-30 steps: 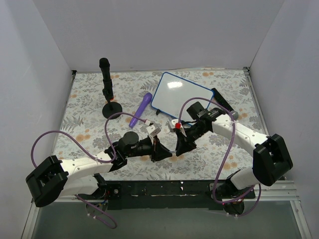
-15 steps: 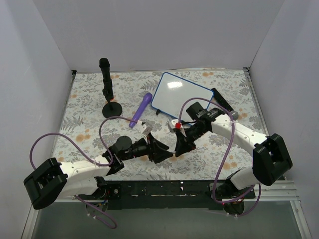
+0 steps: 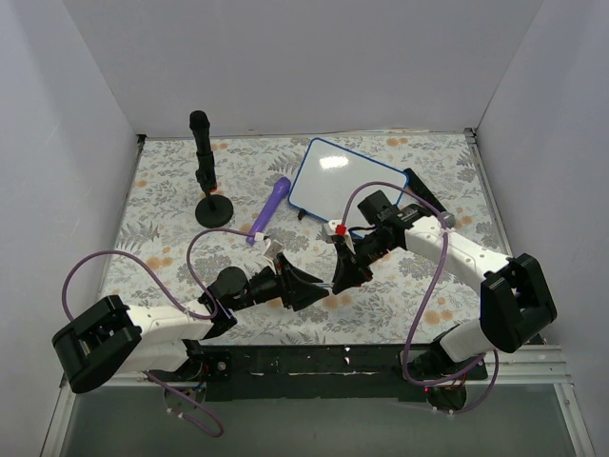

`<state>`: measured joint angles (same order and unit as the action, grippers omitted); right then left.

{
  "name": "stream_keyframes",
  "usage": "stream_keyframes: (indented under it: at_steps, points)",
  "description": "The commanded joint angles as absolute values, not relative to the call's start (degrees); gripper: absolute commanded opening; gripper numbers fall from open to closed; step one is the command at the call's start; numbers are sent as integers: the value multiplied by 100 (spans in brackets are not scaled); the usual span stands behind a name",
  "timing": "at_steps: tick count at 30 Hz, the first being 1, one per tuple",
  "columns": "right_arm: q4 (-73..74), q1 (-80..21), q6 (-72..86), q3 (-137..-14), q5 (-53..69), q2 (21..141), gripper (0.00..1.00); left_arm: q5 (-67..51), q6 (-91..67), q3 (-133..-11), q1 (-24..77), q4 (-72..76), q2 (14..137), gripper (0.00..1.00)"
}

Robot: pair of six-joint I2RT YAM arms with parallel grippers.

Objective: Write a sentence on the whiteboard
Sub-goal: Open the whiteboard marker at the center of the board.

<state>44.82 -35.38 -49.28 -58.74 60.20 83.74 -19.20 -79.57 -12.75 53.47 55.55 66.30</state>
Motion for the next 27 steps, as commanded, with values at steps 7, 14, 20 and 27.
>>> stream_keyframes:
  at_steps: [7,14,20,27]
  points:
    - [4201,-3524,-4623,-6003,6187,8358,1,-1617,-7963,-1345,5405,5625,6635,45]
    - [4157,-3524,-4570,-5977,6205,8358,1,-1547,-7893,-1432,5458,5617,6785,31]
    - [4140,-3524,-4562,-5941,6196,8358,1,-1468,-7822,-1468,5502,5625,6829,5]
    - [4131,-3524,-4562,-5933,6205,8358,1,-1362,-7866,-1345,5511,5625,6636,20]
